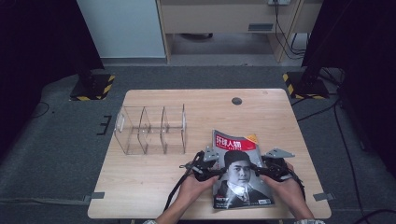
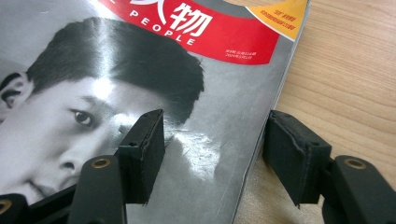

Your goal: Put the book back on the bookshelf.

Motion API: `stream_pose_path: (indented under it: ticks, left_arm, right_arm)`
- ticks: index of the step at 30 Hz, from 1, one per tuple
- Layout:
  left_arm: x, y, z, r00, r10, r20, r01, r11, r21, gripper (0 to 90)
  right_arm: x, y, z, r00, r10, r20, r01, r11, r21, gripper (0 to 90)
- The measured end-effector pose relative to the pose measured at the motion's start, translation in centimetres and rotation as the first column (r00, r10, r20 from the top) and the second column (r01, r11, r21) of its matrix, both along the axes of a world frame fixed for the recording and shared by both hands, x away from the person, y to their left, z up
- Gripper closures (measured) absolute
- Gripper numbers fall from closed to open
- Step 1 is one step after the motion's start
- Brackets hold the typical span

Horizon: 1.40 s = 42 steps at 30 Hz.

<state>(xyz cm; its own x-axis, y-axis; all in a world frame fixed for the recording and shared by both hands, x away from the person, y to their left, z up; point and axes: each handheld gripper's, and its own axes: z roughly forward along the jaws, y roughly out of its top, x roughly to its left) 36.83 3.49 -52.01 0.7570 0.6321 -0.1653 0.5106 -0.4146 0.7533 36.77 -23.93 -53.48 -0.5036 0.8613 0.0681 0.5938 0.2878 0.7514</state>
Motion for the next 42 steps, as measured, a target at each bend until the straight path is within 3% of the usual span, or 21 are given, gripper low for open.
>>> stream_pose_path:
  ticks: [8,13,16,18,22,28,31,36,42]
  left_arm:
    - [1.9,-0.4,0.7,0.999,-0.026,-0.037,0.026,0.9996,-0.011,31.4]
    - [3.4,-1.2,1.2,0.9984,-0.04,-0.039,0.041,0.9991,0.012,25.4]
    - [3.8,-1.4,1.0,0.9961,-0.06,-0.065,0.061,0.9979,0.021,18.7]
    - [3.9,-1.5,0.8,0.9972,-0.055,-0.051,0.057,0.9977,0.037,22.2]
    - [3.9,-1.4,0.9,0.9988,-0.039,-0.029,0.041,0.9967,0.069,40.2]
    - [4.0,-1.0,1.2,0.9981,-0.025,-0.056,0.027,0.9985,0.047,55.3]
    - [4.0,-1.0,1.5,0.9978,-0.033,-0.057,0.034,0.9992,0.021,57.8]
    - [3.9,-1.4,2.2,0.9975,-0.057,-0.041,0.059,0.9973,0.044,58.0]
    - [4.4,-1.4,2.9,0.9984,-0.051,-0.024,0.052,0.9984,0.025,56.6]
  right_arm:
    - [0.1,-0.1,-0.1,0.9999,0.011,0.003,-0.011,0.9999,0.009,38.8]
    - [0.1,-0.1,-0.2,0.9998,0.017,0.013,-0.017,0.9998,0.006,38.8]
    - [0.1,-0.1,-0.2,0.9998,0.017,0.013,-0.017,0.9998,0.006,38.8]
    - [0.1,-0.2,-0.2,0.9997,0.019,0.012,-0.019,0.9998,0.005,38.8]
    - [0.2,-0.2,-0.2,0.9998,0.018,0.013,-0.018,0.9998,0.006,38.7]
    - [0.6,0.0,-0.2,1.0,0.004,0.008,-0.005,0.9999,0.01,37.2]
    - [0.9,0.2,-0.2,1.0,-0.001,0.009,0.001,1.0,0.007,36.8]
    - [1.1,0.1,-0.2,0.9999,0.002,0.011,-0.002,1.0,0.008,37.4]
    - [1.1,0.1,-0.2,0.9999,0.01,0.012,-0.01,0.9999,0.006,38.2]
